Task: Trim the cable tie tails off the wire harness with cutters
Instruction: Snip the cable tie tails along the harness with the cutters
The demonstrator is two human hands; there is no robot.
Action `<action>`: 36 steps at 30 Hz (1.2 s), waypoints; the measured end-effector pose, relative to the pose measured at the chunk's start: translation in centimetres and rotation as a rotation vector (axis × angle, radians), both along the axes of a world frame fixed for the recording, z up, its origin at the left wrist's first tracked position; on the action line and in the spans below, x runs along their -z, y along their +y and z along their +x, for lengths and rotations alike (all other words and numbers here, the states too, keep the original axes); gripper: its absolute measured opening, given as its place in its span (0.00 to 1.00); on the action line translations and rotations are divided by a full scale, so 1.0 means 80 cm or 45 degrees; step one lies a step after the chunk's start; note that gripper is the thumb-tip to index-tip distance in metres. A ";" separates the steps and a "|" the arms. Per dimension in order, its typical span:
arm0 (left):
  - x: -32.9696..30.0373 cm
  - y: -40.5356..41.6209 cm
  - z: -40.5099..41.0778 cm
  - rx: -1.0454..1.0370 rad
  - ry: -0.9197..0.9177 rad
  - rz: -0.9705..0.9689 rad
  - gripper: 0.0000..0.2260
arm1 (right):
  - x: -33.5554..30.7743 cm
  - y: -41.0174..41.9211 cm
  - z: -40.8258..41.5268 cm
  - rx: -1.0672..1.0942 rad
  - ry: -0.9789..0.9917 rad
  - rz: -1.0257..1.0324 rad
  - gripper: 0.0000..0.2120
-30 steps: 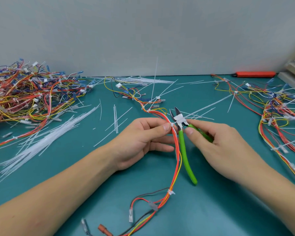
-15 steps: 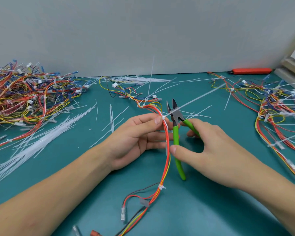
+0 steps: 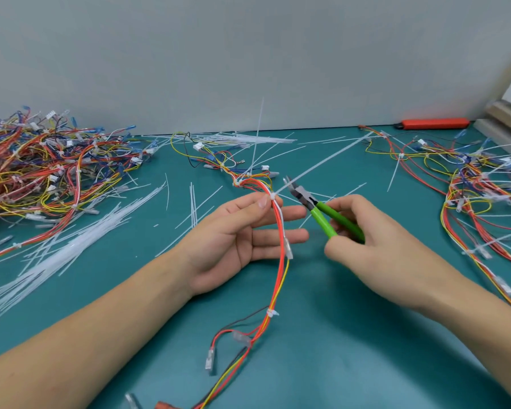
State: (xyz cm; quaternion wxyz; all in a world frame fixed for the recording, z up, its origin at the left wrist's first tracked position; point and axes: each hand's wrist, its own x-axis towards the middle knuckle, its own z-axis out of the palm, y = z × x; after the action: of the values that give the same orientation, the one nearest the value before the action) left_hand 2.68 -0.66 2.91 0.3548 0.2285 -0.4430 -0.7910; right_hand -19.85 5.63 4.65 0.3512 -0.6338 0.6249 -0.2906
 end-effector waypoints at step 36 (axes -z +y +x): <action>-0.002 0.000 0.006 0.115 -0.147 -0.092 0.11 | 0.016 -0.012 -0.014 -0.194 0.159 -0.692 0.19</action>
State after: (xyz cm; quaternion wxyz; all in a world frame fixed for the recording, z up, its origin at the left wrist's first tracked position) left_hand 3.13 -0.63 3.03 0.3007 0.2405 -0.5008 -0.7752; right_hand -20.98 4.68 3.34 0.1501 -0.7665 0.4951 -0.3806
